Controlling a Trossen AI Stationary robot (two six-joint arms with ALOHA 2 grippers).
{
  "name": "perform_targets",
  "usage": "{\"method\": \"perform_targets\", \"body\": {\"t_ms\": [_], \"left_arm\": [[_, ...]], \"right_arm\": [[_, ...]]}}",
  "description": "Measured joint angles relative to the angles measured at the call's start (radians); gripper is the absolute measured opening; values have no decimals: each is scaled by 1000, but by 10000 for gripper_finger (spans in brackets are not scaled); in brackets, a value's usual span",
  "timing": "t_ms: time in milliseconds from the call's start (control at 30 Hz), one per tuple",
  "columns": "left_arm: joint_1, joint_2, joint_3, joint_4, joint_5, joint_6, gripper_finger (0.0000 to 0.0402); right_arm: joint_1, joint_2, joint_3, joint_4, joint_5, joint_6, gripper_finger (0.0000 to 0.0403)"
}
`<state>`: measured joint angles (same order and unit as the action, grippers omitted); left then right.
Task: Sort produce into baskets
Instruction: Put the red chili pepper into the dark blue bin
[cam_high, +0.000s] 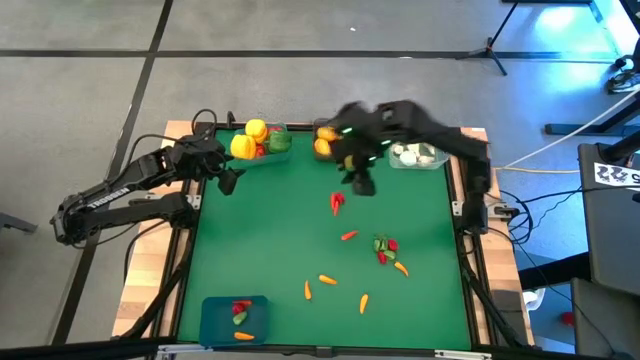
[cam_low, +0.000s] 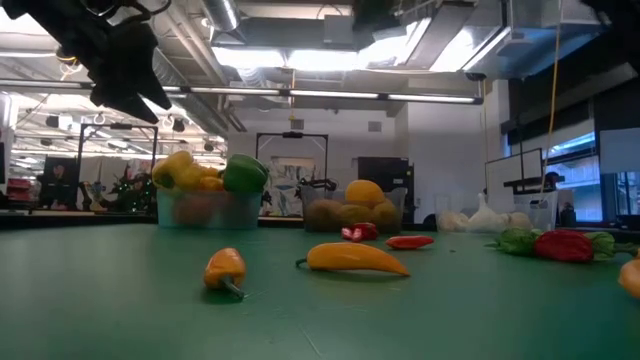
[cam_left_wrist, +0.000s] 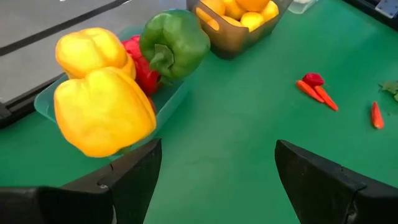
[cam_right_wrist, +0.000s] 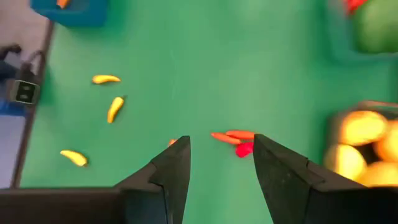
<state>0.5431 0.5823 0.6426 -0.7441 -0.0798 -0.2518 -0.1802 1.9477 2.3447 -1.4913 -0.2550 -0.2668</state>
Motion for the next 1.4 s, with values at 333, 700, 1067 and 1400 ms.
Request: {"method": "perform_targets", "body": {"t_ms": [333, 700, 1067, 1400], "left_arm": [[0, 0, 0, 1, -10, -10, 308], [0, 0, 0, 96, -11, -49, 308], [0, 0, 0, 132, -25, -148, 308], [0, 0, 0, 131, -61, -142, 308]], "right_arm": [[-80, -391, -223, 18, 35, 53, 170], [-89, -962, -1043, 638, 111, 303, 170], [-88, -1013, -1573, 920, 158, 631, 170], [-88, -777, -1644, 1255, 131, 656, 240]]}}
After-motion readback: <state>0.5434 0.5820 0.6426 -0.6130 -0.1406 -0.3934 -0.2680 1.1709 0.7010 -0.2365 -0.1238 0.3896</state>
